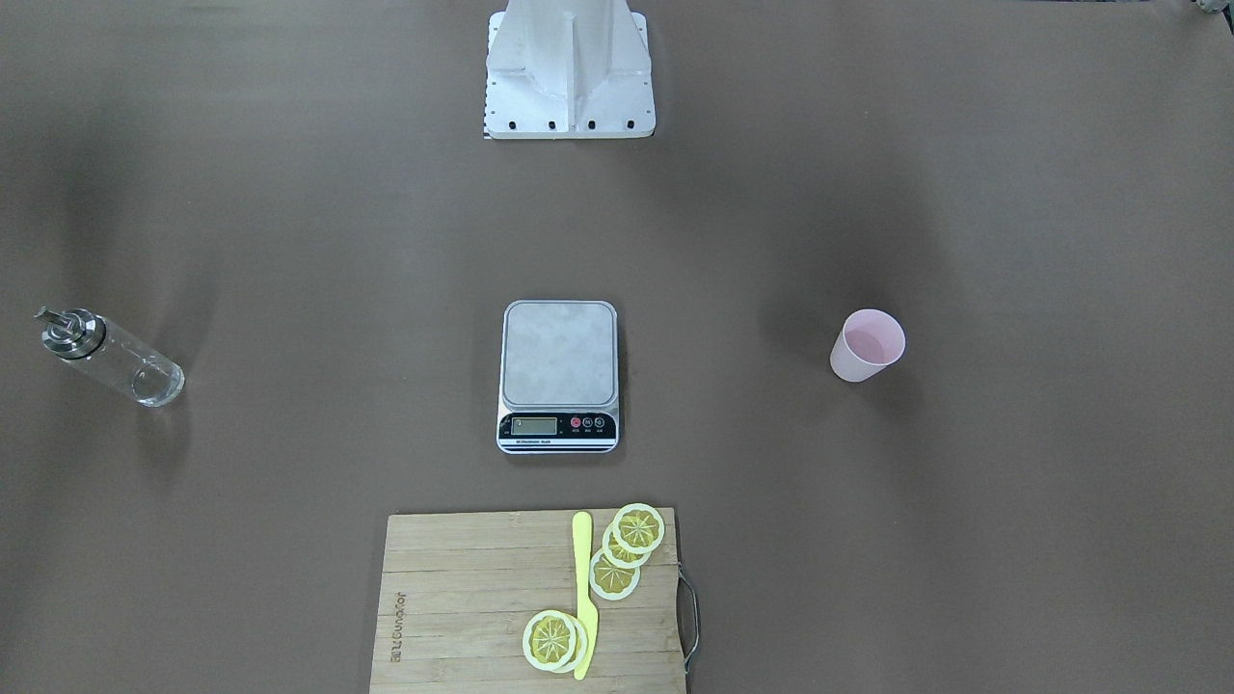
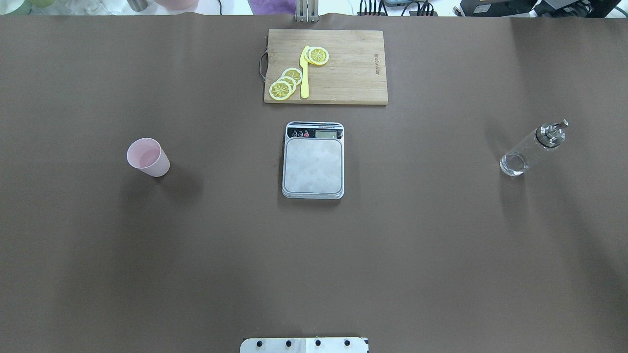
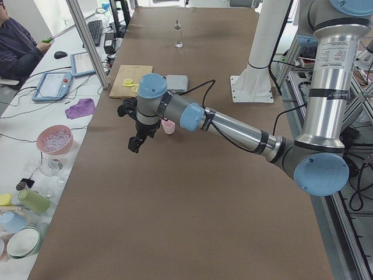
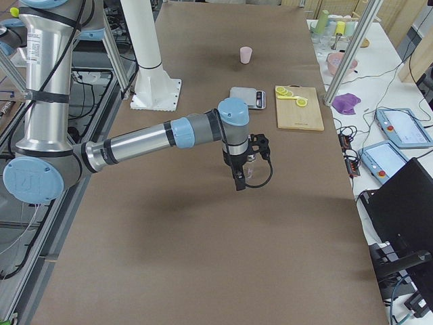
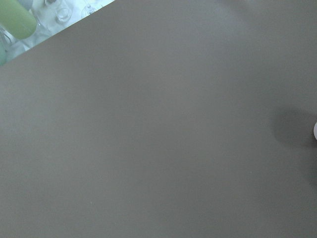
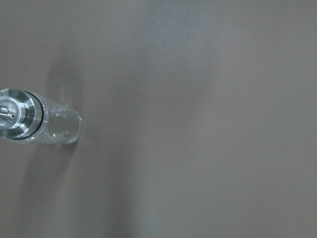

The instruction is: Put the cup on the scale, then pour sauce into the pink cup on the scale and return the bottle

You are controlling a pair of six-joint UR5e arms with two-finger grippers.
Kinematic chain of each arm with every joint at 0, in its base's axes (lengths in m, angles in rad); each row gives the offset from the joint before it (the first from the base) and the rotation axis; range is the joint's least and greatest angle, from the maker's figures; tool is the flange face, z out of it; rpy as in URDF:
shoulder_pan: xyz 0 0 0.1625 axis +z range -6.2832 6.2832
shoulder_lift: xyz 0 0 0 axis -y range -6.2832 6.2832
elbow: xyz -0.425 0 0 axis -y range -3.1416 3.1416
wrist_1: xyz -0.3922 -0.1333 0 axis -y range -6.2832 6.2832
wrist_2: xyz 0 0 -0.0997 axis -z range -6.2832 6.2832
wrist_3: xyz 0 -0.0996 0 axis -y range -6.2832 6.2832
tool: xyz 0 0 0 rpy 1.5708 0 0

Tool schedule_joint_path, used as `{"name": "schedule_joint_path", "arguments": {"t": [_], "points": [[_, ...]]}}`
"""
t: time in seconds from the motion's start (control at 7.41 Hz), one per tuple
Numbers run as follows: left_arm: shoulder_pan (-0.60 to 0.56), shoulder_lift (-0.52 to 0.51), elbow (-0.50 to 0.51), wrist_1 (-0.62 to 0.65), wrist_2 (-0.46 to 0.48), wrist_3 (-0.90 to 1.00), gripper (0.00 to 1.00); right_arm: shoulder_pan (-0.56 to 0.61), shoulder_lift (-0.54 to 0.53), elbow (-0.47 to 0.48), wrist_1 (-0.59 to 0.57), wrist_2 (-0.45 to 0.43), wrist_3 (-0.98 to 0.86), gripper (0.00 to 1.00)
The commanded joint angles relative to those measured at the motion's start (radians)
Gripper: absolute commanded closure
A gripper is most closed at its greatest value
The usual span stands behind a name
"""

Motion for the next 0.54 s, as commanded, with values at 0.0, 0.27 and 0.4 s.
{"name": "schedule_joint_path", "arguments": {"t": [0.0,0.27,0.4], "points": [[0.0,-0.004,0.052,-0.097,-0.026,0.002,0.02,0.0,0.007,0.004,0.0,0.001,0.001,0.0],[0.001,-0.005,0.045,-0.102,-0.027,-0.019,0.02,0.0,0.014,-0.001,0.0,-0.002,0.015,0.0],[0.008,-0.01,0.046,-0.099,-0.026,-0.059,0.02,-0.002,0.014,-0.024,-0.002,-0.001,0.02,0.0]]}}
